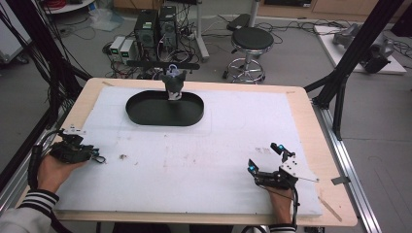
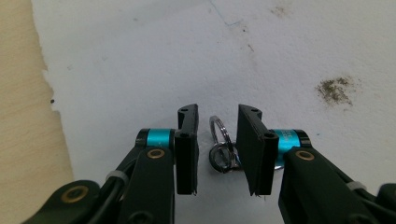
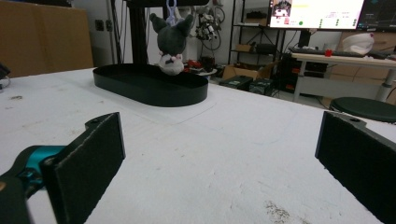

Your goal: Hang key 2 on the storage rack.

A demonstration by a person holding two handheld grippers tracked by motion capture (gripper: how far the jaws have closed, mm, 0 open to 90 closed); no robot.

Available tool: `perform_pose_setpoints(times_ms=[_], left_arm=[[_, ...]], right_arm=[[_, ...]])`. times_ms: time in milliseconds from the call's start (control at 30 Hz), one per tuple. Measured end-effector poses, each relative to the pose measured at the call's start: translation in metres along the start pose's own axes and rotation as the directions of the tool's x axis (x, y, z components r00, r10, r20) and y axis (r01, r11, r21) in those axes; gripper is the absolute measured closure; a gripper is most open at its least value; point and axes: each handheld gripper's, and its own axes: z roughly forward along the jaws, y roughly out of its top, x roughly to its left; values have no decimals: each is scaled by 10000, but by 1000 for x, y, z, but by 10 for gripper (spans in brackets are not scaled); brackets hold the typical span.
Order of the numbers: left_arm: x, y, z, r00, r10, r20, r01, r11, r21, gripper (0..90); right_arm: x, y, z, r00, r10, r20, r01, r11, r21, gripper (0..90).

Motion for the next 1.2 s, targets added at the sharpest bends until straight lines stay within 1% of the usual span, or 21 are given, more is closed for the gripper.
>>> perform_pose_setpoints(times_ms=[67, 133, 167, 233, 300, 500, 767, 867, 1000, 1100, 1200], left_arm=[[0, 0, 0, 9999, -160, 38, 160, 9998, 74, 728], [0, 0, 0, 9999, -154, 2, 154, 9998, 142, 733], [0, 1, 0, 9997, -233, 31, 233, 9995, 218, 746], [0, 1, 0, 9997, -224, 16, 223, 9994, 260, 764], [0, 1, 0, 9995, -331, -1, 331, 9991, 265, 774], [0, 2, 0, 9992, -392, -28, 393, 9984, 414, 816], [0, 3, 0, 9984, -555, -46, 557, 9973, 480, 834], [0, 4, 0, 9983, -573, -46, 575, 9969, 534, 871], [0, 5, 0, 9981, -611, -20, 611, 9963, 610, 872], [0, 5, 0, 9981, -622, -6, 621, 9960, 646, 874], [-1, 6, 0, 9979, -650, -26, 650, 9958, 639, 877]], right_arm=[[0, 0, 0, 10000, -1, 8, 1, 10000, 3, 7], [0, 0, 0, 10000, -15, 9, 15, 10000, 0, 7], [0, 0, 0, 10000, -8, 11, 8, 10000, 4, 7], [0, 0, 0, 10000, -1, 10, 1, 10000, 2, 7], [0, 0, 0, 10000, -10, 13, 10, 10000, 3, 7], [0, 0, 0, 10000, -13, 11, 13, 10000, 1, 7], [0, 0, 0, 10000, -14, 16, 14, 10000, 5, 7], [0, 0, 0, 10000, -73, 26, 73, 10000, -26, 7], [0, 0, 0, 9999, -94, 37, 94, 9999, -43, 7], [0, 0, 0, 10000, -21, 16, 21, 10000, 0, 7], [0, 0, 0, 10000, -81, 34, 82, 10000, -39, 7]])
